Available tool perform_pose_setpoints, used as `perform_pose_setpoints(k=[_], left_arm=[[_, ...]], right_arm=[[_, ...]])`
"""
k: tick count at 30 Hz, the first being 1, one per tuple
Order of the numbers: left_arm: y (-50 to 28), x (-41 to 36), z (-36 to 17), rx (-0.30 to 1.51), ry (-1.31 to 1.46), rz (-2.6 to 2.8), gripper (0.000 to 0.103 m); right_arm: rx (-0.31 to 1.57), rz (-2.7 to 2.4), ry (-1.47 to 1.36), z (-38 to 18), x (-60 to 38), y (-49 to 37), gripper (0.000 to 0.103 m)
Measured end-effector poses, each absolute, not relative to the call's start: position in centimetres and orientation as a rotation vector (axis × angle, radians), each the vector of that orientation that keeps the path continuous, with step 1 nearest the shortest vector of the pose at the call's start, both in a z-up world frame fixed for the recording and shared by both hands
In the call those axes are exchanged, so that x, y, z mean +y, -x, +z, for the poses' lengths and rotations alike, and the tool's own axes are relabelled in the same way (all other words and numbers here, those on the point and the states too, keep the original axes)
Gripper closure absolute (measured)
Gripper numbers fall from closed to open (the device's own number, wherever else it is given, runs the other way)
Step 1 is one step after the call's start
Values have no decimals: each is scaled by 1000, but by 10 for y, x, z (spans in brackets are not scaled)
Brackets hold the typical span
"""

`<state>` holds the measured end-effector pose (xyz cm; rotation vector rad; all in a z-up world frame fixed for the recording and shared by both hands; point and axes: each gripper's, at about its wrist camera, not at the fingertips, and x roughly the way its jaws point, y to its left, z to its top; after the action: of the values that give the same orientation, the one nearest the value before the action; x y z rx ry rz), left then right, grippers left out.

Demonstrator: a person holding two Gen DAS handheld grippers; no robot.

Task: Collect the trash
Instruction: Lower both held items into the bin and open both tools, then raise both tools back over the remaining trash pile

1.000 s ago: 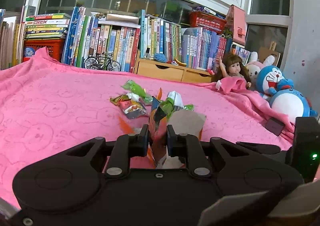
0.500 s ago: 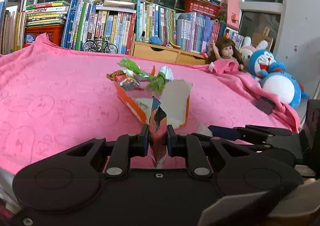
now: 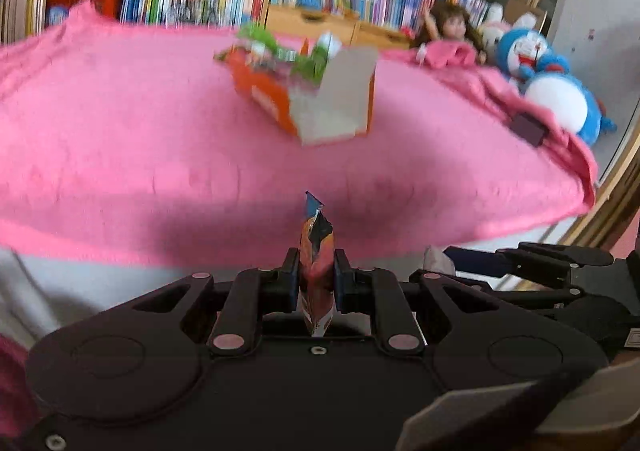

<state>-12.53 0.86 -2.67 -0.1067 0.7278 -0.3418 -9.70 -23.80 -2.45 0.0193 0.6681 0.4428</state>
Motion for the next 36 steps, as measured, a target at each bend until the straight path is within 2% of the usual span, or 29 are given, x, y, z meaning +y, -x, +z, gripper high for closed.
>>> perform_pose_setpoints(k=[7,14,29,32,34,36], left_arm=[[120,2,-69,881,65,-312,88],[96,-8,-134,1061,57,-282,88],[91,-11,-155,1143,41,-256,87],[90,-10,-155,1142,43,-254,76],[91,-12,-154,1139,44,-254,62],[91,-13,-150,1133,41,-256,59]], right_arm=[[775,449,-24,-57,-233,102,53],[919,410,-63,-108,-228,92,53],[964,404,-35,-119,-220,87,50],[966,405,-35,-119,-220,87,49],[967,403,-36,-119,-219,85,41],[970,407,-43,-120,-217,83,37]])
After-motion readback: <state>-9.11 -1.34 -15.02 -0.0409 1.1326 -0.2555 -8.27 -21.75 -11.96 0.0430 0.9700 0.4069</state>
